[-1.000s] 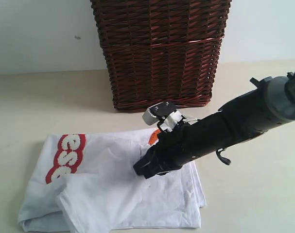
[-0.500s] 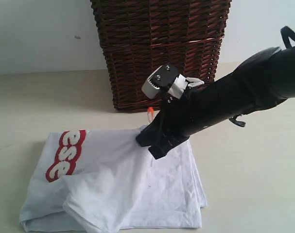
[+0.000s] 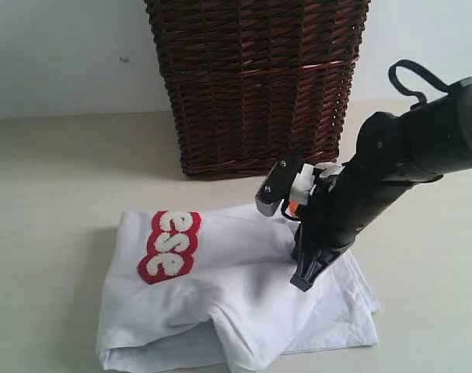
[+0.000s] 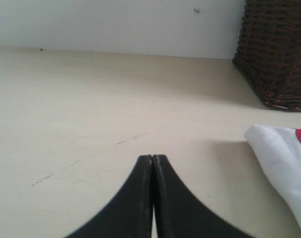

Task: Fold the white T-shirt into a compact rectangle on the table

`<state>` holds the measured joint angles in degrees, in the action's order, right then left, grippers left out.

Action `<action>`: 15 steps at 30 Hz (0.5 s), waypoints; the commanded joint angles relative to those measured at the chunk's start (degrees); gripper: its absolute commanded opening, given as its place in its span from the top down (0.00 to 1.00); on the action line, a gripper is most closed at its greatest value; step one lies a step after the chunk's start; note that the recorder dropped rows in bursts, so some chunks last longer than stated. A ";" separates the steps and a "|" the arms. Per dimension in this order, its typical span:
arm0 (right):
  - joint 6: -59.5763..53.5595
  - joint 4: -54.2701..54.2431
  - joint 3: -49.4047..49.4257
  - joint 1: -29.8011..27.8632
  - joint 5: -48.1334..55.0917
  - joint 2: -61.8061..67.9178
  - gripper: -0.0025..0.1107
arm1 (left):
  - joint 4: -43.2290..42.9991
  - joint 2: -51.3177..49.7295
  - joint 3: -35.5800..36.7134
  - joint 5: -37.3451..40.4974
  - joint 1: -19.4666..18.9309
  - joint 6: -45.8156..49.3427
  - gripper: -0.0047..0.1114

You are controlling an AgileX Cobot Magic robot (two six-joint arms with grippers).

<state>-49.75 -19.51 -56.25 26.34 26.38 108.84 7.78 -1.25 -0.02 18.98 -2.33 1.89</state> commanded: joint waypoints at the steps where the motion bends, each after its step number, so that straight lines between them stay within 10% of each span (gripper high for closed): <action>1: 1.54 1.17 -0.20 -0.37 -4.41 1.53 0.71 | -0.08 -0.18 0.02 -0.30 0.18 -0.01 0.96; 5: 2.10 0.70 -0.20 -0.37 -9.03 -0.63 0.45 | -0.08 -0.18 0.02 -0.30 0.18 -0.01 0.96; 15: -2.75 -7.68 -0.08 0.31 6.37 -15.32 0.43 | -0.08 -0.18 0.02 -0.30 0.18 -0.01 0.96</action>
<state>-48.22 -22.76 -56.25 26.34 23.11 97.17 7.78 -1.25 -0.02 18.98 -2.33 1.89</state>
